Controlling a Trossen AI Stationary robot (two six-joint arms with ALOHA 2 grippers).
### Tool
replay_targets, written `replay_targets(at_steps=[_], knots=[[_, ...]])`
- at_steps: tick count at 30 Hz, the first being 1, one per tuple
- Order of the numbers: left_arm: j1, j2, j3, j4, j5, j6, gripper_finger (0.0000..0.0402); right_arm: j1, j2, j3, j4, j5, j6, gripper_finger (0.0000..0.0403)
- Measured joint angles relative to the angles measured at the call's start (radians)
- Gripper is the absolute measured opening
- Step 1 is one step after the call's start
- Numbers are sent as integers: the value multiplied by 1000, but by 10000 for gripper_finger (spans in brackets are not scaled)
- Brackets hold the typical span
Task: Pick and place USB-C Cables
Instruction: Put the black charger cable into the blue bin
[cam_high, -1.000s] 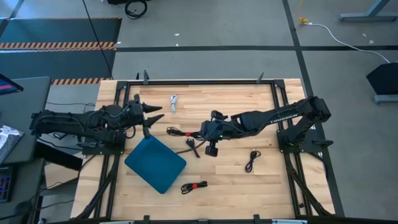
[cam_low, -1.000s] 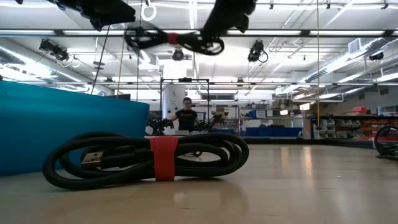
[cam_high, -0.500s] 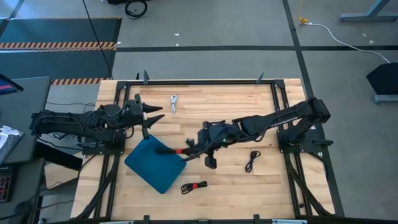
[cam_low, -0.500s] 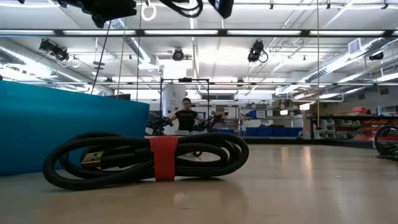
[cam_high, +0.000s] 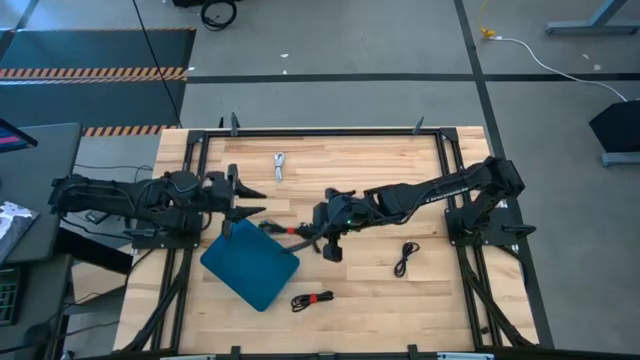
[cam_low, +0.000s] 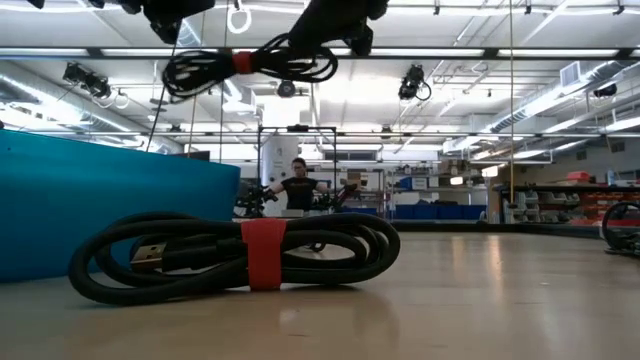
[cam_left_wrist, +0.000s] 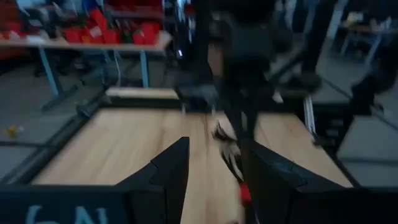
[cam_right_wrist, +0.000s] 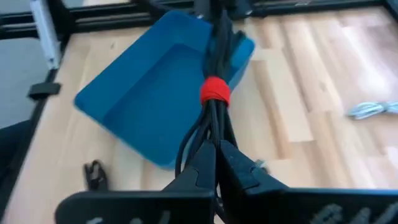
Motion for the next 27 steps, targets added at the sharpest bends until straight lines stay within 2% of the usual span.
replay_targets(at_steps=[8,14,19,23,27], knots=[[-16,63,-1,-57,-14,8,161,-22,-5,0,-8,5,-51,5],[-19,105,0,-86,-16,10,213,-33,-5,0,-36,25,-65,5],[-62,138,0,-94,-16,1,256,-47,-5,0,-45,30,-73,5],[-94,161,-1,-103,-17,0,271,-54,-5,0,-45,29,-79,5],[-99,167,-1,-128,-63,-7,269,-54,-5,0,-20,29,-91,5]])
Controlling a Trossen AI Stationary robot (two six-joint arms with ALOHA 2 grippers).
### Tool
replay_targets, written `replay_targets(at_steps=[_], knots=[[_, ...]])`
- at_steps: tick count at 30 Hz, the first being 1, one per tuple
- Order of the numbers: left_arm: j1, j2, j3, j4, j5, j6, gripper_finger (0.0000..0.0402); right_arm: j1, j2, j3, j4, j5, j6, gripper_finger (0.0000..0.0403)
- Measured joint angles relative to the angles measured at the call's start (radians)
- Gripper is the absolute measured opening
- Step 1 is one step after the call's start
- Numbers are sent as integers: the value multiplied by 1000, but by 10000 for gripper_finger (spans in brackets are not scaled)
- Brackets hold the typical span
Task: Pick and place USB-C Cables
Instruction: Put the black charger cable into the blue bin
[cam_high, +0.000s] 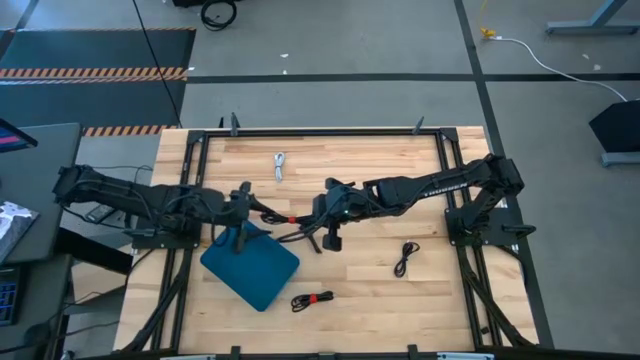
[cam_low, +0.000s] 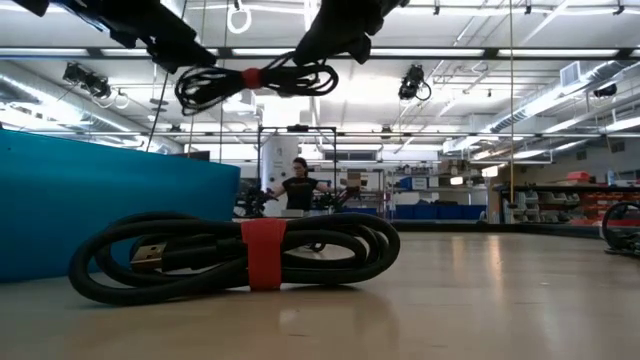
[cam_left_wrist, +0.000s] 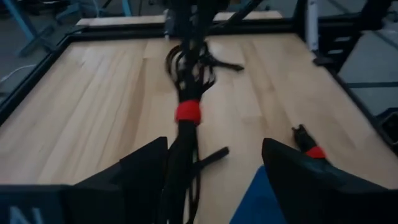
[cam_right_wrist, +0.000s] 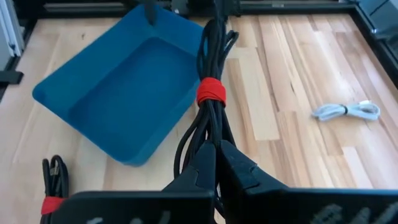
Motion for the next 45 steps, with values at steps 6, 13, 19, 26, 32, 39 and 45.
replay_targets(at_steps=[6,13,19,26,32,39,45], knots=[[1,1,0,-61,-33,-50,259,8,-1,0,31,-6,-12,5],[0,1,0,-54,-69,-53,254,8,-1,0,35,-9,-24,5],[0,1,0,-94,-67,-78,201,8,-1,0,60,0,-41,9],[1,-1,0,-109,-69,-99,62,8,-1,0,75,-11,-60,17],[1,-1,0,-114,-90,-134,21,8,-1,0,73,-27,-60,61],[-59,-1,0,-219,-70,-303,21,8,-1,0,-19,-29,-51,127],[-223,-1,0,-211,-77,-358,21,8,-1,0,-136,-23,-29,171]])
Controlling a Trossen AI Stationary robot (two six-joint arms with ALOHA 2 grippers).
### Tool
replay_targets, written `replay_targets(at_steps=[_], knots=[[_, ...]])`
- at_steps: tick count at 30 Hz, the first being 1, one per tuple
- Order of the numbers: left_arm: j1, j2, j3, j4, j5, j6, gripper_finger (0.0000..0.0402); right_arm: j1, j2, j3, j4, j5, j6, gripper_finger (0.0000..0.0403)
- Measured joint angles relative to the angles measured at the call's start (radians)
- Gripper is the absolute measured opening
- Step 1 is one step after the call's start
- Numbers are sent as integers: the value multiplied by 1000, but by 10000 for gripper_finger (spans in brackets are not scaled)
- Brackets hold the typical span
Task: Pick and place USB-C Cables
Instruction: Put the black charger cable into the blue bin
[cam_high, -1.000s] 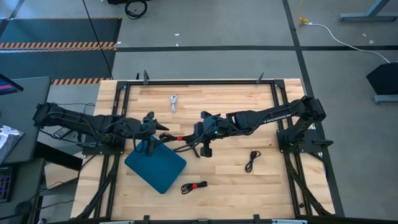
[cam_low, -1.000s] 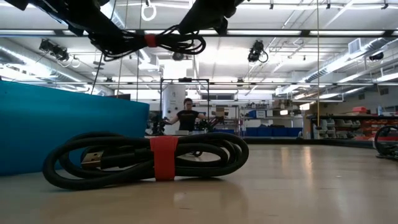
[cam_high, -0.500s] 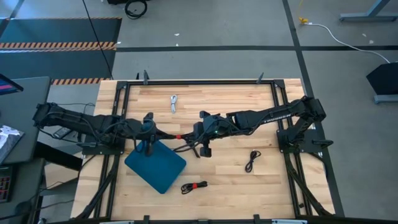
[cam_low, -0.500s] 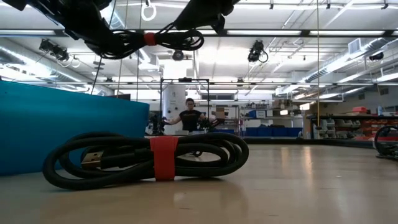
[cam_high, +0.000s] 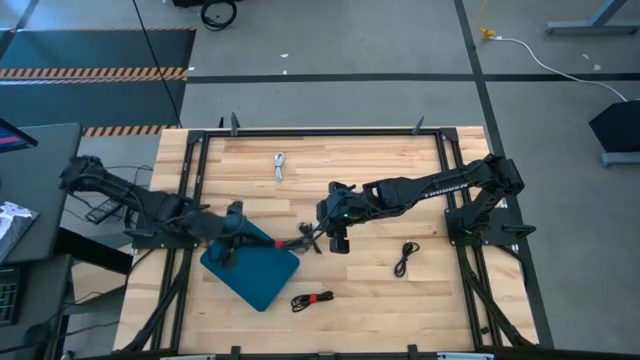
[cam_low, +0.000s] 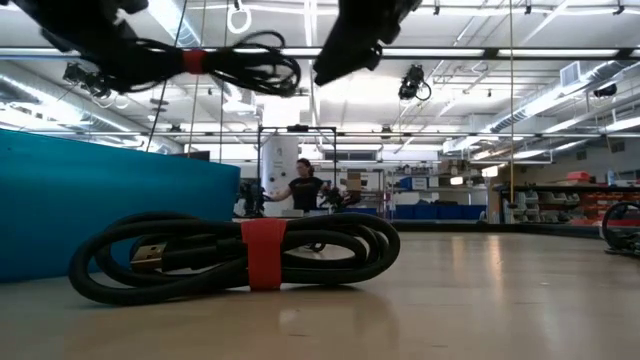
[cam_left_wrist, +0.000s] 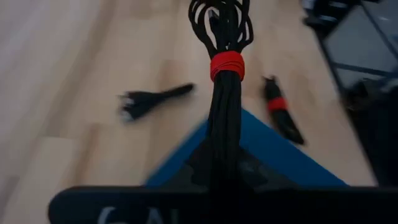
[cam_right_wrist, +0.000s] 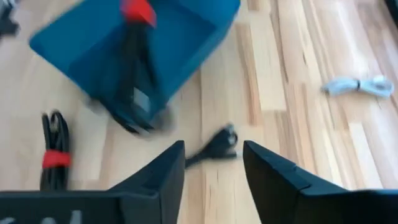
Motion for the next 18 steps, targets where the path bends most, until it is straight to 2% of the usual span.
replay_targets(at_steps=[3,8,14,18], knots=[[-61,0,0,-18,-20,-68,21,-5,0,0,-47,21,-4,182],[-172,0,0,-142,0,-34,21,-13,0,0,-87,22,-35,184],[-208,0,0,-331,-11,-306,28,1,0,0,-93,14,-57,183],[-208,1,0,-373,-4,-353,21,15,0,0,-94,12,-61,183]])
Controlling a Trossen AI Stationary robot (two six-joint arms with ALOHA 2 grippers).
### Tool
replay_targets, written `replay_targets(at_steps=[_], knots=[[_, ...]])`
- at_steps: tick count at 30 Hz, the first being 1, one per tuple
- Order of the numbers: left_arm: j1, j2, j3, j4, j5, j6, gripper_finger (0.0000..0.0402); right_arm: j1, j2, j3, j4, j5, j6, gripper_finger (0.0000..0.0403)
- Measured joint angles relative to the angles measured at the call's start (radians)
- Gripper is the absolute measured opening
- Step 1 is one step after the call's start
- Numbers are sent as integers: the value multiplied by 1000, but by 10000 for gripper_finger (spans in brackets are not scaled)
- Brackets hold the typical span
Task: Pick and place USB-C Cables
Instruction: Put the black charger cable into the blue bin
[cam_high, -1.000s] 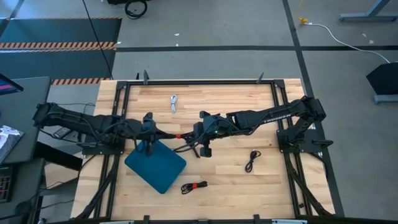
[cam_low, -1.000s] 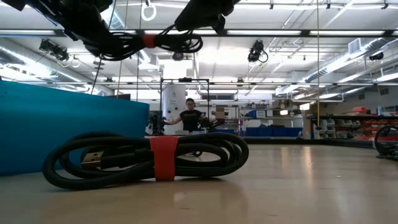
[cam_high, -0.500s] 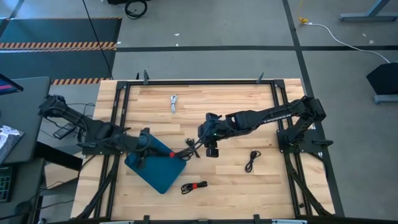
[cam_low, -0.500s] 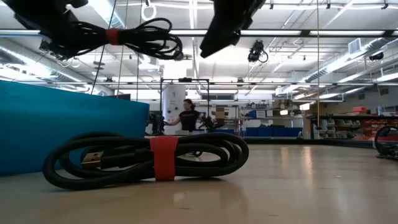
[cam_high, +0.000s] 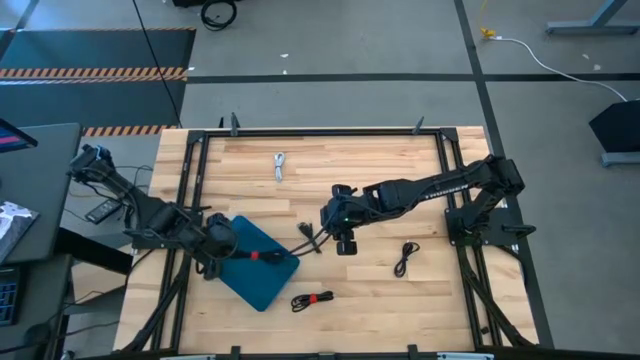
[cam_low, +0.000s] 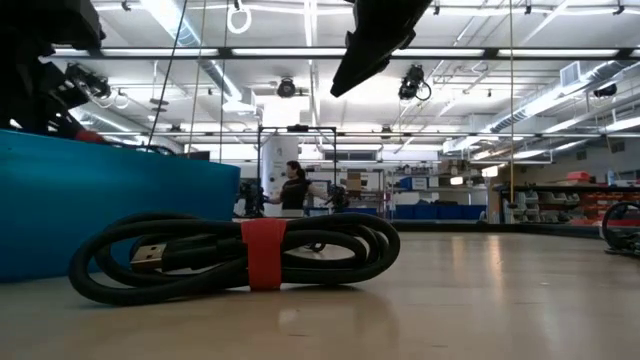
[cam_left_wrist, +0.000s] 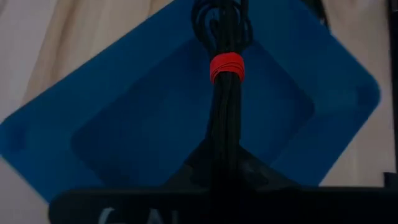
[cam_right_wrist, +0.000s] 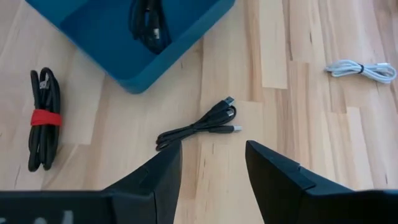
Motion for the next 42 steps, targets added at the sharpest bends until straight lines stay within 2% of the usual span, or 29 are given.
replay_targets(at_steps=[4,12,20,26,32,37,42], knots=[[0,6,0,1,38,-14,32,13,0,0,-10,1,3,181],[-2,20,0,1,48,-75,118,32,0,0,-21,1,33,181],[20,19,0,24,22,-1,173,27,6,-4,4,0,87,183],[49,19,75,83,-68,103,172,12,68,-65,146,-39,132,182],[49,19,156,187,-235,276,160,9,194,-64,231,-17,145,182],[50,18,165,278,-247,352,156,11,271,-64,222,-17,244,182],[52,18,165,309,-283,362,156,20,326,-64,241,-21,264,182]])
